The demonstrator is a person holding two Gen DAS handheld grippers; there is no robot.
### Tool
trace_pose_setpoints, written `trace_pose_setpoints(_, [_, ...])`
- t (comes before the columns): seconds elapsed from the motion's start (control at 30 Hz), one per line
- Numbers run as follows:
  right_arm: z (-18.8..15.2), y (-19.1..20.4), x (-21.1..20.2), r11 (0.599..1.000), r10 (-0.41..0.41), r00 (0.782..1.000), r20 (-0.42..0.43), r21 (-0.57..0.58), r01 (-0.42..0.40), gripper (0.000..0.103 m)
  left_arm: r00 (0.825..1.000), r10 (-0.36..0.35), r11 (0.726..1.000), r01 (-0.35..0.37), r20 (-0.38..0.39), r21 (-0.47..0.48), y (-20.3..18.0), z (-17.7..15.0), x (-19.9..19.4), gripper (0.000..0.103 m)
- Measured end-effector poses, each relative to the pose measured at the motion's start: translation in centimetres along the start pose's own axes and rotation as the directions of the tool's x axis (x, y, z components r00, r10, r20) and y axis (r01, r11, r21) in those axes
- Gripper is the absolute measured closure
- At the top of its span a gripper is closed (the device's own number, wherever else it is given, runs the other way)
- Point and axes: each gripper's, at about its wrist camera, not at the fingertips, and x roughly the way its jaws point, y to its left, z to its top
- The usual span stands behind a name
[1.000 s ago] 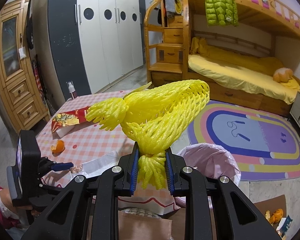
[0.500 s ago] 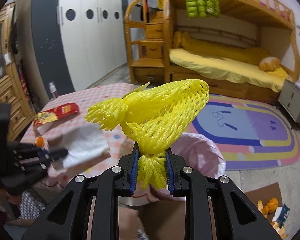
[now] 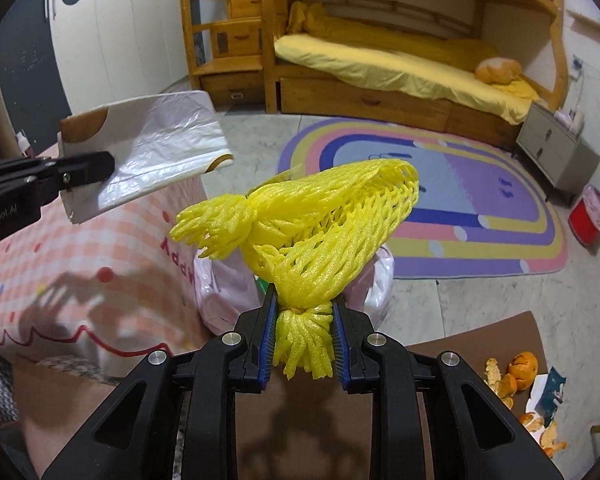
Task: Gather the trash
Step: 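Carry net and bag over the pink bin and open both tools, then move both open tools back over the table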
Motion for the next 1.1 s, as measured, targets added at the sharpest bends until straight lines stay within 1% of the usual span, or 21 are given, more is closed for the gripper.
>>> trace_pose_setpoints(0.07, [0.2,-0.2,0.8,1.000,0.005,1.000,-0.012,0.002,-0.005,0.077,1.000,-0.011,1.000,0.011,-0.010,0.000,0.0,0.4,0.9,0.099])
trace_pose_setpoints(0.13, [0.4,-0.2,1.6,1.000,0.015,1.000,-0.019,0.005,-0.015,0.072,1.000,-0.022,1.000,0.022,-0.013,-0.004,0.0,0.8,1.5,0.098])
trace_pose_setpoints(0.17, [0.6,-0.3,2.0,1.000,0.019,1.000,-0.023,0.006,-0.018,0.070,1.000,-0.025,1.000,0.025,-0.010,-0.005,0.0,0.9,1.6,0.091])
trace_pose_setpoints(0.2, [0.6,-0.3,2.3,1.000,0.023,0.999,-0.030,0.008,-0.023,0.063,1.000,-0.026,1.000,0.026,-0.011,-0.010,0.1,1.1,1.8,0.085])
trace_pose_setpoints(0.23, [0.7,-0.4,2.6,1.000,0.025,0.999,-0.037,0.012,-0.025,0.057,1.000,-0.029,0.999,0.029,-0.010,-0.016,0.2,1.3,1.9,0.070])
trace_pose_setpoints(0.27, [0.8,-0.5,2.7,1.000,0.019,0.999,-0.039,0.015,-0.019,0.054,0.999,-0.033,0.999,0.033,-0.007,-0.024,0.4,1.4,1.8,0.059])
trace_pose_setpoints(0.3, [0.8,-0.5,2.7,1.000,0.013,0.999,-0.039,0.017,-0.013,0.048,0.999,-0.036,0.999,0.036,-0.004,-0.034,0.7,1.4,1.7,0.056])
trace_pose_setpoints(0.33, [0.8,-0.5,2.6,1.000,0.009,0.999,-0.038,0.019,-0.009,0.047,0.999,-0.034,0.999,0.034,-0.003,-0.037,0.9,1.3,1.6,0.055])
trace_pose_setpoints(0.47, [0.8,-1.4,1.5,0.998,0.016,0.999,-0.031,0.066,-0.014,0.047,1.000,-0.011,0.998,0.012,0.009,-0.069,2.2,0.9,0.3,0.053])
trace_pose_setpoints(0.6, [1.2,-2.0,-1.2,0.995,0.033,0.999,0.018,0.098,-0.035,0.047,0.999,0.030,0.994,-0.027,0.027,-0.108,3.7,-0.3,-2.1,0.052])
trace_pose_setpoints(0.73, [2.0,-1.1,-4.2,0.992,0.067,0.995,0.077,0.103,-0.075,0.047,0.997,0.070,0.988,-0.063,0.045,-0.141,4.9,-1.5,-4.6,0.052])
trace_pose_setpoints(0.83, [2.6,0.9,-6.5,0.990,0.112,0.986,0.123,0.075,-0.122,0.047,0.991,0.117,0.982,-0.106,0.064,-0.156,5.8,-2.7,-7.0,0.050])
trace_pose_setpoints(0.97, [3.3,4.2,-8.7,0.984,0.174,0.972,0.158,0.011,-0.178,0.047,0.981,0.174,0.970,-0.156,0.083,-0.187,7.4,-4.6,-10.2,0.046])
trace_pose_setpoints(1.1, [3.7,8.6,-10.2,0.970,0.243,0.956,0.168,-0.076,-0.233,0.047,0.971,0.226,0.946,-0.201,0.073,-0.254,10.0,-7.1,-13.5,0.041])
